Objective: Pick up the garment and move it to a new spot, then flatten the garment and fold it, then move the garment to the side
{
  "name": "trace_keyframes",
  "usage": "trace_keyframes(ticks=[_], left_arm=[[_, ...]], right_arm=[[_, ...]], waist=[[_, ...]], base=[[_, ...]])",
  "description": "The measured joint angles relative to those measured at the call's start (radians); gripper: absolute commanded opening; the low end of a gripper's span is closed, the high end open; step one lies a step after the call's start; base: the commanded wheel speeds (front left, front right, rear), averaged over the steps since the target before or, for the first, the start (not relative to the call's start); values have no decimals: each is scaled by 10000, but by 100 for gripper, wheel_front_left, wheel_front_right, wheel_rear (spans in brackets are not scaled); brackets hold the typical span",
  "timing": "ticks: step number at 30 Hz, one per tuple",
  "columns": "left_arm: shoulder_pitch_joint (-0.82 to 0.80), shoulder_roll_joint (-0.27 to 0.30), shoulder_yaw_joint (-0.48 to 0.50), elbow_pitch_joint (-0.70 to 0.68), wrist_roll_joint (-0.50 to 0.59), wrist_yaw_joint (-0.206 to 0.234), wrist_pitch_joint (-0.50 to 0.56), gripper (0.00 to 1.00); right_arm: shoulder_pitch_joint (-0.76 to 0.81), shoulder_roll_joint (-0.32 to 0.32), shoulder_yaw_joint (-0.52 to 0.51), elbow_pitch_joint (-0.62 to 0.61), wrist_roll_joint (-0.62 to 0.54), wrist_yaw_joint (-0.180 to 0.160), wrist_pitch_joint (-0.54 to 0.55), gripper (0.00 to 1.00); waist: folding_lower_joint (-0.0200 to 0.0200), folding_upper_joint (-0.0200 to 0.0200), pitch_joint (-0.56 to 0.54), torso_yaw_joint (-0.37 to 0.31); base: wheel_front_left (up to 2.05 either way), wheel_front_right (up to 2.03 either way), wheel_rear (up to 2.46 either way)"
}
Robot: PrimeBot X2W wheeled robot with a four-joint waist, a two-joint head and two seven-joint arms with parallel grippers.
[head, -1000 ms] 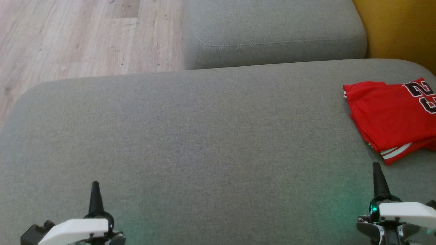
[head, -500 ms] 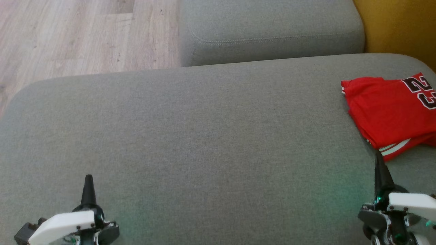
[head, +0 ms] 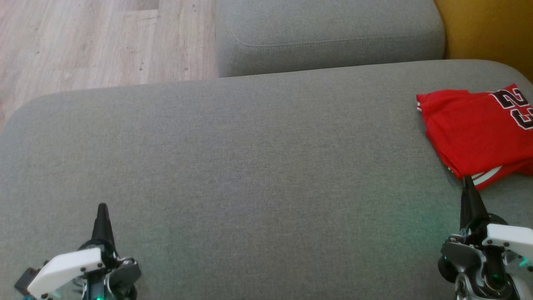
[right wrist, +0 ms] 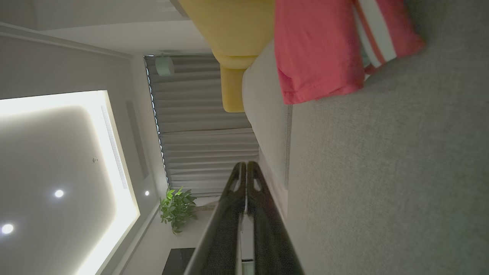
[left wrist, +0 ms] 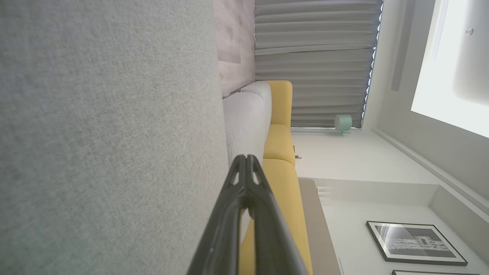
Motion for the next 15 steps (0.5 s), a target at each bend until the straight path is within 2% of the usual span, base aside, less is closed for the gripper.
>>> trace_keyframes(ticks=[15], left_arm=[[-42,-36,46,0,0,0,12,0]], right_arm=[[-22,2,-38,2,0,0,86,0]], waist=[[0,0,-1,1]], base=[[0,0,0]])
